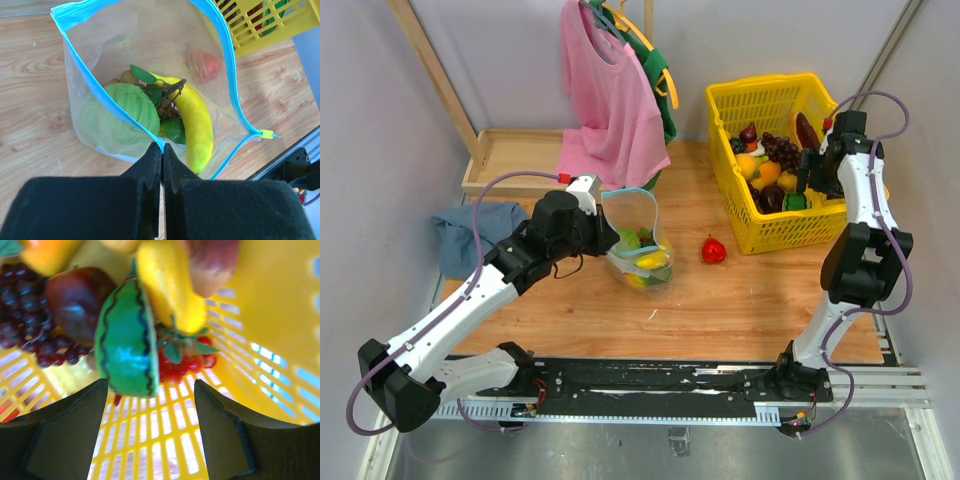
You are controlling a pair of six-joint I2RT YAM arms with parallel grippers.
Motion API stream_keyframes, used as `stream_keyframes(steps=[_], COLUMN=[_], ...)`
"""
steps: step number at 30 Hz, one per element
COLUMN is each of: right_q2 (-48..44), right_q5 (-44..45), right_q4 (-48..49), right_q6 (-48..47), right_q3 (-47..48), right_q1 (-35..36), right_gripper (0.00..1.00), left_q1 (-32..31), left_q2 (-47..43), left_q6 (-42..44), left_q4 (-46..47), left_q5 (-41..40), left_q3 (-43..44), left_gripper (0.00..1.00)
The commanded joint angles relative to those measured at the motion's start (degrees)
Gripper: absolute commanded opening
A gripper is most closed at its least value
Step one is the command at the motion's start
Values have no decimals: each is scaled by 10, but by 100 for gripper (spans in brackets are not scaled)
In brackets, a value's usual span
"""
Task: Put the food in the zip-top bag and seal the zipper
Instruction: Pick up the fake fruit from the bin.
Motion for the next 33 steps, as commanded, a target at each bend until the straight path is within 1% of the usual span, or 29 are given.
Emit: stream_keyframes(steps=[1, 4, 8, 10, 12, 14, 16, 22, 24, 27, 29, 33], right_q2=[39, 44, 54, 65, 82, 96, 109, 132, 142, 162, 176, 199], right_q5=[161, 209, 254, 249, 221, 193, 164, 119, 112, 109, 111, 109], right_q4=[-19, -14, -7, -1, -2, -4, -9, -7, -7, -5, -7, -1], right_q6=[2, 3, -2, -8, -12, -16, -24, -43, -47, -49, -49, -52], right_q3=[31, 22, 10, 0, -4, -4, -1, 3, 7, 12, 18, 20], right_q1=[0, 0, 0, 0, 0, 1, 3, 3, 3, 2, 1, 2], right_gripper=[69, 62, 57, 54, 53, 54, 57, 74, 77, 77, 75, 66], left_q1=[-1, -1, -1, -1, -1, -1, -1, -1, -1, -1, -1, -1], left_q2=[-10, -12, -11, -11, -12, -12, -11, -10, -11, -11, -11, -11], left_q6=[9, 10, 9, 9, 9, 10, 10, 10, 10, 10, 10, 9], left_q4=[21, 20, 21, 22, 21, 20, 20, 21, 21, 21, 20, 18], left_q5=[0, -2, -1, 0, -1, -1, -1, -2, -3, -4, -5, -8], left_q3=[-4, -4, -5, -6, -7, -7, -7, -8, -9, -9, -10, -10], left_gripper=[0, 0, 0, 0, 0, 0, 0, 0, 0, 0, 0, 0])
